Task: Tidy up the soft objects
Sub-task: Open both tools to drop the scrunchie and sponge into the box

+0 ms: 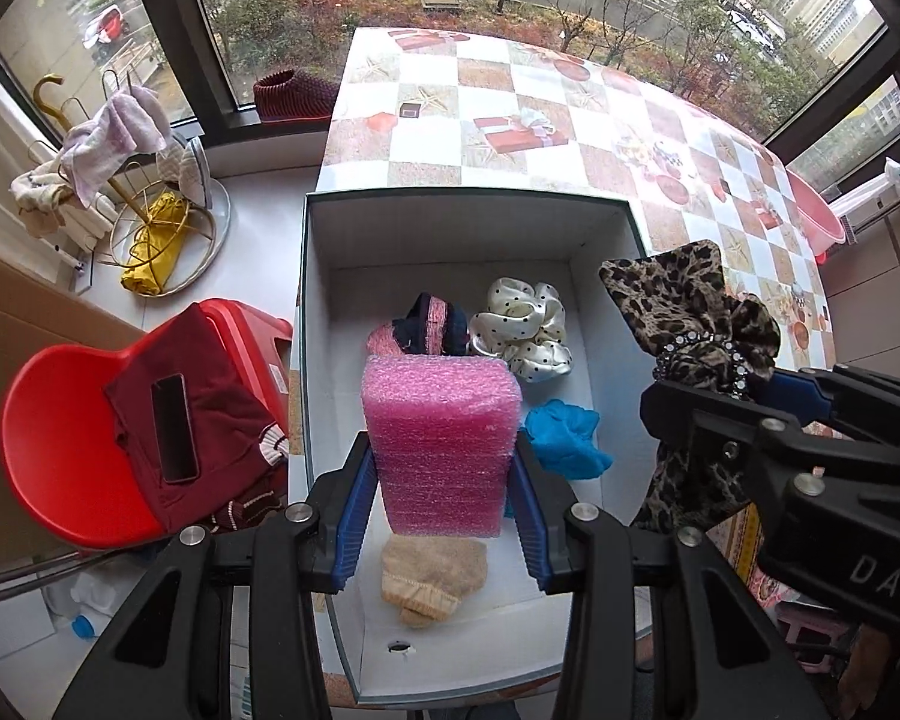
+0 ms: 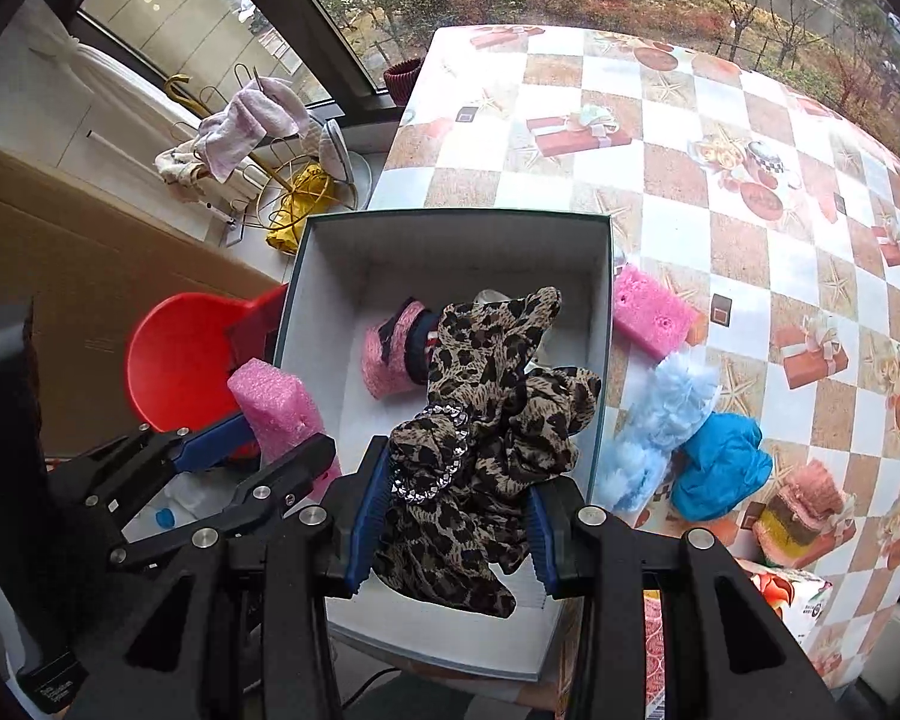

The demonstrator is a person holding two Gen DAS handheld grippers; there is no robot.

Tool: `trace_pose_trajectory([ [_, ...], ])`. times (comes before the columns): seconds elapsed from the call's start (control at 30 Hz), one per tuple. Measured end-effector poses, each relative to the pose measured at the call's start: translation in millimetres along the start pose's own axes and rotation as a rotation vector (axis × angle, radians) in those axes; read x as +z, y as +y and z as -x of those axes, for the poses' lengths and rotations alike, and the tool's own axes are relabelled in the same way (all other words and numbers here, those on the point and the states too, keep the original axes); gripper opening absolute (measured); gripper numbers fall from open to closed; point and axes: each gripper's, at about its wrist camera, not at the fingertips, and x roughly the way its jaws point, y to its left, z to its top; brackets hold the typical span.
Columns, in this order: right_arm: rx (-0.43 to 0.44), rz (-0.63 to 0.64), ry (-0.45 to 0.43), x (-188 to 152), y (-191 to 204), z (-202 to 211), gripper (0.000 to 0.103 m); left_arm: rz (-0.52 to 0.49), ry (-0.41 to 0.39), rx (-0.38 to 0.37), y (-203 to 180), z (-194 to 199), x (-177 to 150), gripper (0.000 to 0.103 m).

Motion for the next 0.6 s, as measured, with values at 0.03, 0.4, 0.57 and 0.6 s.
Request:
trace_pose_trajectory([
  [0.03,0.000,-0.005,0.001,3,-1,-1,0.042,0.003,0.002,-0.003,0,-2,3,0.046],
  [0.4,0.017,-0.054,0.025,30,-14,-19,0.042,0.006,0.024,0.004,-1,-21,33,0.046],
  [0.57,0.029,-0.066,0.029,39,-17,-24,0.044,0.003,0.035,0.001,-2,-26,39,0.046],
  [0.6,0.031,-0.066,0.030,40,-17,-24,0.045,0.003,0.038,0.001,-2,-27,40,0.049],
])
